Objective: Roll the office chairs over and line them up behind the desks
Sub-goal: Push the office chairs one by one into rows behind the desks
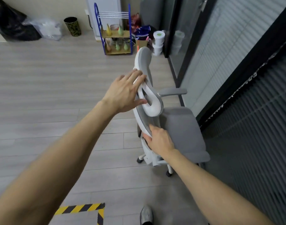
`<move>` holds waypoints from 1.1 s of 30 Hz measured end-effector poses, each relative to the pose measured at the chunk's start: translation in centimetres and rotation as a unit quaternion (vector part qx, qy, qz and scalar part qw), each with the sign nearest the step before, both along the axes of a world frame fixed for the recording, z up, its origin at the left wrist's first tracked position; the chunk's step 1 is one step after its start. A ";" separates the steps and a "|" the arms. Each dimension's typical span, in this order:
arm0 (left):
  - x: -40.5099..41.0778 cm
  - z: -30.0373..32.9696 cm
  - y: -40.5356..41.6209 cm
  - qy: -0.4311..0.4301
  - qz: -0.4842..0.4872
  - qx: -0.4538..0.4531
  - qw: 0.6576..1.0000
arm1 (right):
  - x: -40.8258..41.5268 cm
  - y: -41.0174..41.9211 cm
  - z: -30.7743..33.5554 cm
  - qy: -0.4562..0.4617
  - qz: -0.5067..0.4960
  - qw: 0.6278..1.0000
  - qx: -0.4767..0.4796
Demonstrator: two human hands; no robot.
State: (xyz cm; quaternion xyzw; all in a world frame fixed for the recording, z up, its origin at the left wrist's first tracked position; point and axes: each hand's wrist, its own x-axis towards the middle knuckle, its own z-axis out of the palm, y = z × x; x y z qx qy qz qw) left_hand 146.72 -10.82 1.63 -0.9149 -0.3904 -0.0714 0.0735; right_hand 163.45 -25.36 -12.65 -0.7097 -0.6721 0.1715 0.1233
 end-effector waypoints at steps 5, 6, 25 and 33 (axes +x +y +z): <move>2.3 -0.5 3.5 0.047 -0.122 0.034 0.991 | 2.3 -1.8 0.0 0.053 0.031 0.998 -0.005; 2.1 -1.0 3.2 0.023 -0.129 0.048 0.990 | 2.6 -2.1 -0.1 0.062 0.035 0.997 -0.005; 6.3 -2.7 -18.3 0.023 0.112 0.135 0.984 | 12.5 -14.2 -0.2 0.061 0.134 0.985 -0.093; 3.9 -1.0 -25.6 -0.040 0.156 0.051 0.986 | 15.0 -19.2 0.1 -0.099 0.144 0.985 0.013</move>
